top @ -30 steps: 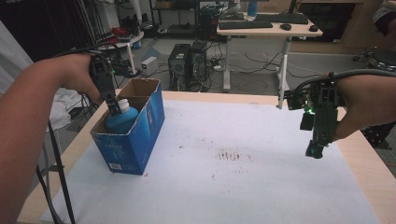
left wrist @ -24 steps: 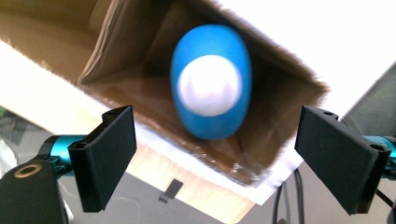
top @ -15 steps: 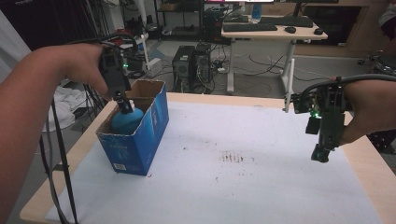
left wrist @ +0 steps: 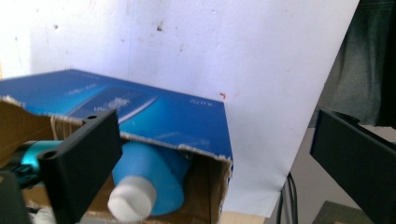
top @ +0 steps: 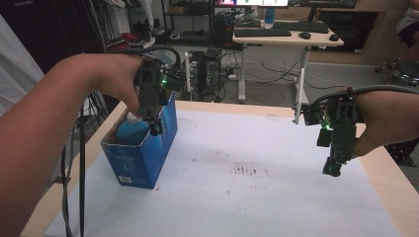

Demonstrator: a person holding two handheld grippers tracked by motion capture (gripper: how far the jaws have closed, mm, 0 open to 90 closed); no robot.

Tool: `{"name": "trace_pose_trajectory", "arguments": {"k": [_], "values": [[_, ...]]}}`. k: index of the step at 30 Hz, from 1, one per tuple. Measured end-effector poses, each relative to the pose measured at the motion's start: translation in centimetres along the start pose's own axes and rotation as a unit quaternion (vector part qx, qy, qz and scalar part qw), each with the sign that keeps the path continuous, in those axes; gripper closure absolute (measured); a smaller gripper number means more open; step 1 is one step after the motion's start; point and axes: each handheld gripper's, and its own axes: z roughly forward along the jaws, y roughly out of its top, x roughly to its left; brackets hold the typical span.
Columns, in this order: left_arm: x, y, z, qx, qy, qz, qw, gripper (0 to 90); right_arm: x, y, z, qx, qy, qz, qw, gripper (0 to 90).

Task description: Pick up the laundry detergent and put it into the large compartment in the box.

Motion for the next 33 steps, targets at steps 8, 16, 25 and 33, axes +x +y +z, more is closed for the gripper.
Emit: {"name": "trace_pose_trajectory", "arguments": {"k": [8, 16, 25, 33], "values": [[-1.1, 2.1, 0.9, 0.003, -0.002, 0.046, 0.9989, 1.7, -0.1, 0.6, 0.3, 0.005, 0.003, -0.004, 1.0, 12.0], [-1.6, 3.5, 2.2, 0.002, -0.019, 0.074, 0.9971, 1.7, -0.1, 1.2, 0.5, 0.009, 0.004, -0.008, 0.9999, 12.0], [-2.1, 4.9, 2.8, 0.003, -0.024, 0.093, 0.9954, 1.7, -0.2, 1.0, 0.5, 0.008, 0.002, -0.006, 0.9999, 12.0], [-2.1, 5.2, 2.8, 0.004, -0.024, 0.093, 0.9953, 1.7, -0.3, 0.7, 0.5, 0.006, 0.004, -0.004, 1.0, 12.0]]}}
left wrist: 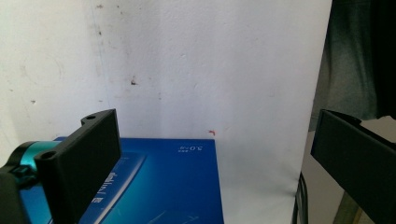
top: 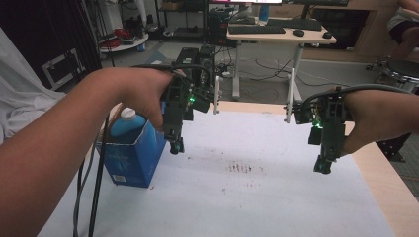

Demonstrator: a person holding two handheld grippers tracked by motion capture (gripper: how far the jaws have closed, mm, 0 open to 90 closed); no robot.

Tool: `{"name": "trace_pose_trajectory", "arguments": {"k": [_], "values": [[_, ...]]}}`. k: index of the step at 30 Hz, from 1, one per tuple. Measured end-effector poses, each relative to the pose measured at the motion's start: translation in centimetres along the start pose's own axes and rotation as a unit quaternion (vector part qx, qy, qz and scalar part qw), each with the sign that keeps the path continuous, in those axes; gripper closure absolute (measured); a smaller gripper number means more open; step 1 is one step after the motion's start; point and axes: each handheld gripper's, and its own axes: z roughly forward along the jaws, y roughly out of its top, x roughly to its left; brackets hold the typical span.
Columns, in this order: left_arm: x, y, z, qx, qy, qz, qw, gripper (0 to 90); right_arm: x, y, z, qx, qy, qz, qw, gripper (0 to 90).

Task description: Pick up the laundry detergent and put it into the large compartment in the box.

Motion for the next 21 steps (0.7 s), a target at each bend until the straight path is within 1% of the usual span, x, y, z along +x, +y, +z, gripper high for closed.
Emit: {"name": "trace_pose_trajectory", "arguments": {"k": [3, 10, 12, 18, 20, 21], "values": [[0.04, 0.07, 0.02, 0.002, 0.001, 0.002, 1.0, 1.7, 0.01, 0.01, -0.03, -0.004, -0.002, 0.0, 1.0, 12.0], [0.0, 0.11, 0.03, -0.002, 0.001, 0.003, 1.0, 1.7, -0.03, 0.01, -0.02, -0.003, -0.001, 0.0, 1.0, 12.0], [0.02, 0.11, 0.07, 0.001, 0.0, 0.004, 1.0, 1.7, -0.04, 0.03, -0.03, -0.001, -0.002, -0.002, 1.0, 12.0], [0.08, 0.12, 0.17, 0.002, 0.0, 0.003, 1.0, 1.7, -0.05, 0.11, 0.04, -0.002, -0.002, -0.003, 1.0, 12.0], [0.06, 0.11, 0.16, -0.002, 0.0, 0.002, 1.0, 1.7, -0.01, 0.13, 0.01, -0.002, -0.001, -0.001, 1.0, 12.0], [0.06, 0.11, 0.16, -0.002, 0.0, 0.002, 1.0, 1.7, -0.05, 0.12, 0.0, -0.003, -0.001, -0.004, 1.0, 12.0]]}}
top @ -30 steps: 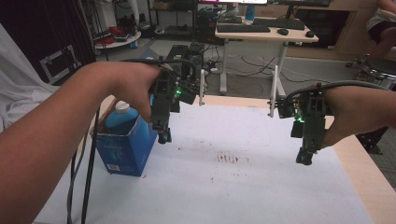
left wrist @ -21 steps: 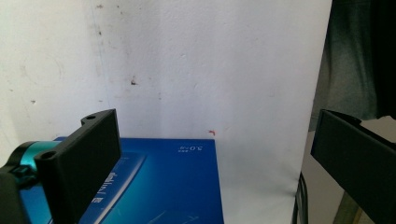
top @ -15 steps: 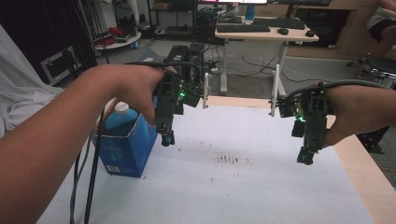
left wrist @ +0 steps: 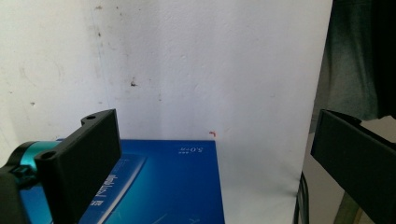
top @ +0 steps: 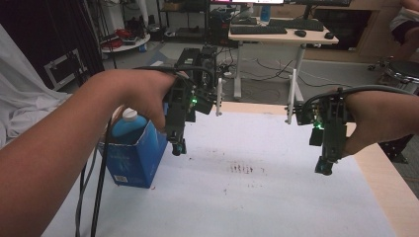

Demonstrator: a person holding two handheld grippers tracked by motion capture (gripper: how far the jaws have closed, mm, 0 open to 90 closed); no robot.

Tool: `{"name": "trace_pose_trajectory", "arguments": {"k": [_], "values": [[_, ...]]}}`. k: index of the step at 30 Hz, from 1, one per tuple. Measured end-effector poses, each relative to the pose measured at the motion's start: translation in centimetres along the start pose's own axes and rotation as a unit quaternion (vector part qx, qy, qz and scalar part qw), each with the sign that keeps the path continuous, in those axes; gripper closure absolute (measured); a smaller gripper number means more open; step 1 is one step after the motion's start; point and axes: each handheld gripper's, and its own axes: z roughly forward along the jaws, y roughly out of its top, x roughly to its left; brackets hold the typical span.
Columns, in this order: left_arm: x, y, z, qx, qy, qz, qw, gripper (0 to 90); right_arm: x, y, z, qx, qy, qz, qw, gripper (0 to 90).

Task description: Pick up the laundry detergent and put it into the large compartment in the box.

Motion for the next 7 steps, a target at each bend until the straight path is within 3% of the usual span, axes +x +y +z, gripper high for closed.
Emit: {"name": "trace_pose_trajectory", "arguments": {"k": [7], "values": [[-0.09, -0.02, -0.05, 0.0, 0.002, 0.002, 1.0, 1.7, 0.23, 0.0, -0.11, 0.001, -0.003, 0.0, 1.0, 12.0]]}}
